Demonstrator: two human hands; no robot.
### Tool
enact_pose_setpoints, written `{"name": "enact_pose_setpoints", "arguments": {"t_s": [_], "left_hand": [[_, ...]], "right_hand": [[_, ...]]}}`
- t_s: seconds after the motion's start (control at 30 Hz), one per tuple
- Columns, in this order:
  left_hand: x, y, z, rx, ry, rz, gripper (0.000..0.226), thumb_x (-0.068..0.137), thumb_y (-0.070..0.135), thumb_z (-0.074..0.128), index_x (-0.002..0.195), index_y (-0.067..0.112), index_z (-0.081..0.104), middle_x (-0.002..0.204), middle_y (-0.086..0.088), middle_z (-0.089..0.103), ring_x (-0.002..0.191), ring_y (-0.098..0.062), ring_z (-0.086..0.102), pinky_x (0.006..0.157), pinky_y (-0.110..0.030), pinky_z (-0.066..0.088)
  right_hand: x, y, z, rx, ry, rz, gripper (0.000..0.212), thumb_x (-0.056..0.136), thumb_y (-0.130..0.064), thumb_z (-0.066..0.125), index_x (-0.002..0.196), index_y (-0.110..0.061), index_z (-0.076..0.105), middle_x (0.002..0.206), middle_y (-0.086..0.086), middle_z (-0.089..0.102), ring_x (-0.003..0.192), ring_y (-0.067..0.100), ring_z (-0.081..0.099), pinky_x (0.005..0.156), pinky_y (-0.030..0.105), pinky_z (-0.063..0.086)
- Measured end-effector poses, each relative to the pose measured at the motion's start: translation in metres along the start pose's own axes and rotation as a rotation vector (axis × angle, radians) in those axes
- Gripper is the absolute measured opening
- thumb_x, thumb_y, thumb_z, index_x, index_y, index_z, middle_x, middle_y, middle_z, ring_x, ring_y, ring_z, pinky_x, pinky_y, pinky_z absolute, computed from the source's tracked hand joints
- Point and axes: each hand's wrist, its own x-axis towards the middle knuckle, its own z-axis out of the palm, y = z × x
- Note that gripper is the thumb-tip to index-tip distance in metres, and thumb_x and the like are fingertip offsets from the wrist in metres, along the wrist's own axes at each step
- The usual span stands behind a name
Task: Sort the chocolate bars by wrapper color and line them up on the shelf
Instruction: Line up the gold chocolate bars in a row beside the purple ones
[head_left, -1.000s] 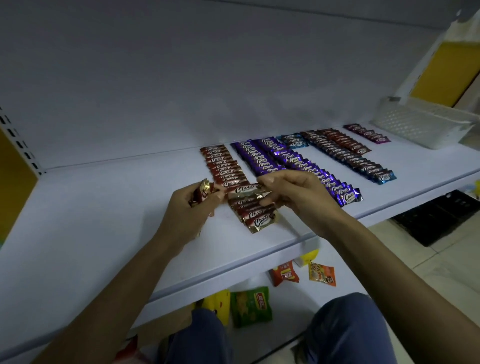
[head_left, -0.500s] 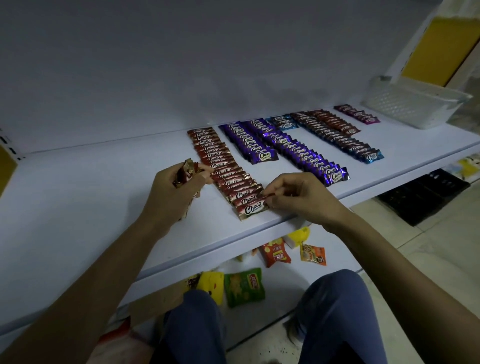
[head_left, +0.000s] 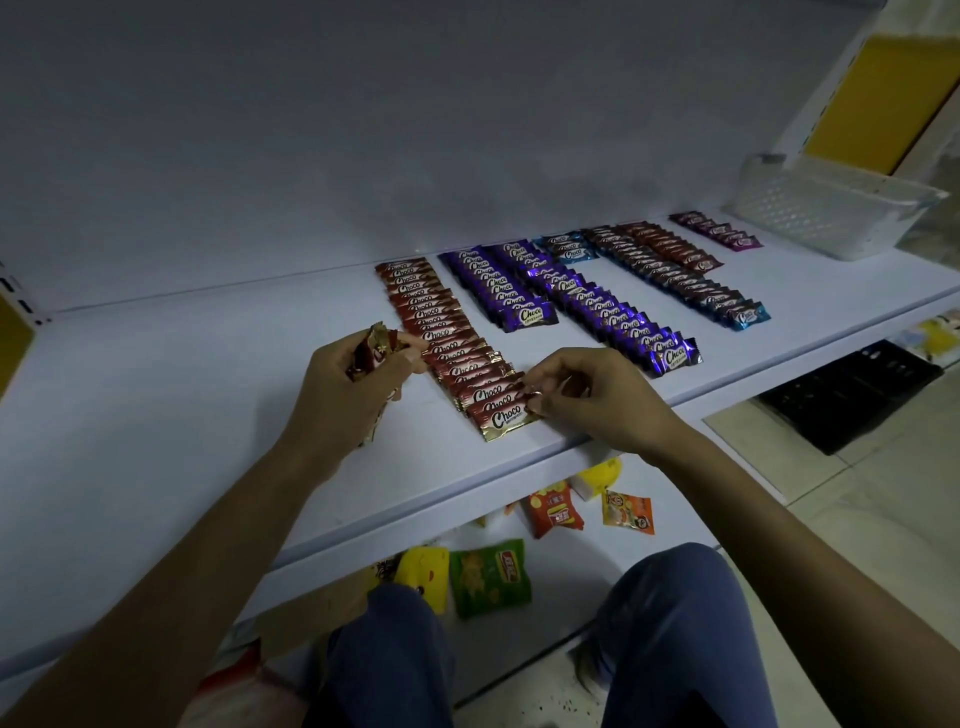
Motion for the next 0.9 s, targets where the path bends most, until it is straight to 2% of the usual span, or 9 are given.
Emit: {"name": "enact_pose_setpoints", "arguments": {"t_s": [0.1,0.23,0.33,0.47,0.53,0.6,0.7,0.77,0.9], "left_hand": [[0.001,0.0,0.0,-0.009,-0.009,-0.002,0.014,0.094,0.017,0.058,0.092,0.026,0.069,0.091,-0.021,0.067,0.054,-0.005,0.048,0.044,-0.016,0.039],[0.001,-0.001,0.0,-0.032,-0.007,-0.003,0.015,0.094,0.018,0.057,0.092,0.025,0.07,0.084,-0.01,0.069,0.055,-0.005,0.048,0.045,-0.016,0.039],[0.0,0.001,0.0,-0.095,-0.034,0.0,0.02,0.097,0.019,0.052,0.098,0.026,0.07,0.081,0.004,0.071,0.059,-0.006,0.049,0.047,-0.016,0.04],[0.0,0.002,-0.001,-0.154,-0.08,0.023,0.029,0.1,0.021,0.045,0.122,0.035,0.057,0.078,0.003,0.07,0.058,-0.008,0.048,0.048,-0.018,0.041],[0.001,0.002,-0.002,-0.201,-0.074,0.029,0.036,0.1,0.022,0.045,0.131,0.04,0.047,0.073,0.008,0.064,0.057,-0.009,0.049,0.047,-0.019,0.042],[0.001,0.002,-0.003,-0.233,-0.073,0.035,0.041,0.096,0.025,0.049,0.132,0.042,0.041,0.071,0.011,0.061,0.057,-0.01,0.051,0.05,-0.02,0.044],[0.001,0.002,-0.005,-0.226,-0.064,0.011,0.039,0.092,0.025,0.056,0.128,0.037,0.048,0.074,0.005,0.06,0.057,-0.012,0.052,0.048,-0.022,0.043],[0.002,0.001,-0.005,-0.213,-0.059,-0.006,0.024,0.093,0.021,0.059,0.115,0.03,0.06,0.077,-0.004,0.061,0.059,-0.017,0.052,0.049,-0.025,0.043],[0.003,0.001,-0.004,-0.176,0.005,-0.068,0.01,0.093,0.015,0.059,0.097,0.023,0.065,0.077,-0.018,0.066,0.064,-0.028,0.053,0.047,-0.026,0.041]], "right_hand": [[0.0,0.003,0.001,-0.011,0.032,-0.013,0.019,0.081,-0.013,0.073,0.089,-0.03,0.066,0.086,-0.003,0.067,0.072,0.008,0.059,0.065,0.024,0.046],[-0.002,0.001,0.005,0.001,0.165,-0.027,0.013,0.085,-0.015,0.066,0.095,-0.023,0.067,0.083,-0.001,0.067,0.072,0.017,0.062,0.064,0.034,0.05],[0.003,-0.014,0.012,0.043,0.247,-0.117,0.008,0.088,-0.014,0.065,0.092,-0.019,0.069,0.075,-0.011,0.064,0.066,0.003,0.057,0.058,0.018,0.045],[0.023,-0.052,0.033,0.096,0.154,-0.207,0.007,0.087,-0.015,0.066,0.094,-0.016,0.068,0.076,-0.011,0.063,0.067,-0.003,0.056,0.061,0.007,0.041],[0.039,-0.067,0.046,0.075,0.102,-0.241,0.014,0.086,-0.02,0.069,0.099,-0.014,0.068,0.08,-0.005,0.066,0.068,0.0,0.057,0.062,0.009,0.042],[0.053,-0.076,0.054,0.047,0.042,-0.251,0.018,0.085,-0.023,0.068,0.101,-0.015,0.071,0.081,0.0,0.068,0.068,0.005,0.058,0.064,0.019,0.047],[0.066,-0.08,0.055,0.094,-0.03,-0.239,0.007,0.084,-0.009,0.067,0.086,-0.012,0.073,0.078,-0.007,0.068,0.075,0.009,0.065,0.073,0.028,0.055],[0.069,-0.08,0.053,0.162,-0.059,-0.213,0.009,0.084,-0.003,0.066,0.082,-0.01,0.072,0.077,-0.012,0.068,0.075,0.003,0.064,0.074,0.024,0.054],[0.065,-0.08,0.055,0.33,-0.05,-0.129,0.013,0.089,-0.002,0.062,0.079,-0.009,0.067,0.07,-0.001,0.065,0.063,0.002,0.061,0.064,0.014,0.048]]}}
